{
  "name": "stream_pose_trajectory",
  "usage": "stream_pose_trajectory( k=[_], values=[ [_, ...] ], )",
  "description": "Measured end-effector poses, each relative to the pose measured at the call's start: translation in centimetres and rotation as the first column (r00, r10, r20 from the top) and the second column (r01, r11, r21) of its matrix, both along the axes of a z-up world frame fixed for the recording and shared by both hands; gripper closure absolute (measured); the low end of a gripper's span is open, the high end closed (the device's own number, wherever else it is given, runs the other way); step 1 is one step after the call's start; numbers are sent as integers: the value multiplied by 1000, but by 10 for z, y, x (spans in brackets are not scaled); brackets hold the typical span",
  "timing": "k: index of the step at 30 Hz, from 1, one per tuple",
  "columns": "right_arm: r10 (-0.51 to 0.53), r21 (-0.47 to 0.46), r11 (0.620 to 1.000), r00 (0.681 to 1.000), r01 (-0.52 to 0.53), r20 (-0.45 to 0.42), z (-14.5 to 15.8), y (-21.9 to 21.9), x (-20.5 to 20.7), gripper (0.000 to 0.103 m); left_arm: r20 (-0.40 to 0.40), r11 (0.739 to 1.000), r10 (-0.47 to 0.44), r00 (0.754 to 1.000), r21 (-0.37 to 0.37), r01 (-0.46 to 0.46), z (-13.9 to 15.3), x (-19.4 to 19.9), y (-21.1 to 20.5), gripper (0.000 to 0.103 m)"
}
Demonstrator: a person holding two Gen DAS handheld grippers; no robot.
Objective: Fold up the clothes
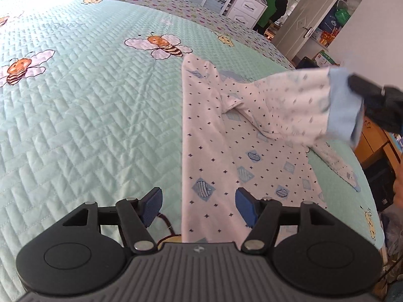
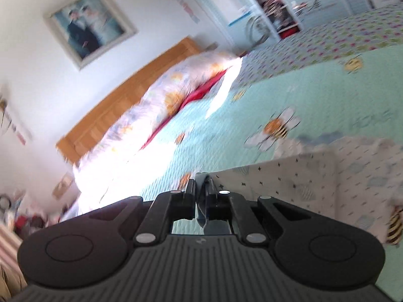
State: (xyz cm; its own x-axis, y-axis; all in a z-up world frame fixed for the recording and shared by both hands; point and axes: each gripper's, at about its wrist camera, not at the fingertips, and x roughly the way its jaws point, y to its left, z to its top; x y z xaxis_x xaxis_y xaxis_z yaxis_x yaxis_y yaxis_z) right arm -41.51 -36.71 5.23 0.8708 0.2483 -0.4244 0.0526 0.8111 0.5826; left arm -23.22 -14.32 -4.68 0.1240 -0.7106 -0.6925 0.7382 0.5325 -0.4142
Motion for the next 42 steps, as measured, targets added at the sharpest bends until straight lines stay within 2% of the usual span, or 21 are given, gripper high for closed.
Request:
stream_pose_trajectory(
  k=[3, 5, 7, 10, 19, 29, 31, 33, 34, 35, 39, 42],
  values=[
    [107, -20, 994, 987, -110, -123, -38, 38, 24, 97, -12, 1000, 21, 1000, 0, -21, -3, 6, 11, 36],
    [128, -16, 991, 973, -133, -191, -63, 53, 28, 97, -16, 1000, 25, 1000, -4, -25, -3, 10, 16, 36],
    [132, -11, 990, 967, -138, -219, -75, 59, 29, 97, -20, 999, 30, 999, -13, -30, -3, 13, 18, 36],
    [138, -2, 990, 966, -142, -220, -75, 59, 28, 97, -27, 999, 38, 999, -23, -38, -3, 16, 19, 36],
    [158, -37, 985, 970, -168, -186, -49, 53, 20, 97, -41, 998, 56, 998, -39, -57, -4, 20, 25, 36],
    [230, -155, 948, 936, -277, -267, -68, 84, 24, 97, -23, 999, 33, 999, -25, -34, -3, 14, 17, 36],
    [225, -155, 948, 931, -278, -288, -77, 85, 24, 92, -22, 999, 27, 999, -17, -28, -3, 12, 14, 36],
    [233, -91, 958, 923, -272, -306, -89, 82, 24, 86, -21, 1000, 21, 1000, -9, -21, -4, 10, 11, 36],
    [232, -66, 962, 922, -265, -310, -95, 81, 23, 71, -18, 1000, 17, 1000, -7, -17, -4, 9, 9, 36],
    [229, -41, 967, 925, -253, -304, -99, 80, 20, 66, -13, 1000, 13, 1000, -5, -13, -3, 8, 8, 36],
    [172, 78, 984, 956, -157, -236, -102, 64, -3, 61, 6, 1000, 5, 1000, -10, -5, 3, 3, 3, 36],
    [55, 174, 985, 978, -20, -200, -103, 40, -27, 60, 8, 999, 6, 1000, -48, -6, 12, 1, 0, 36]
  ],
)
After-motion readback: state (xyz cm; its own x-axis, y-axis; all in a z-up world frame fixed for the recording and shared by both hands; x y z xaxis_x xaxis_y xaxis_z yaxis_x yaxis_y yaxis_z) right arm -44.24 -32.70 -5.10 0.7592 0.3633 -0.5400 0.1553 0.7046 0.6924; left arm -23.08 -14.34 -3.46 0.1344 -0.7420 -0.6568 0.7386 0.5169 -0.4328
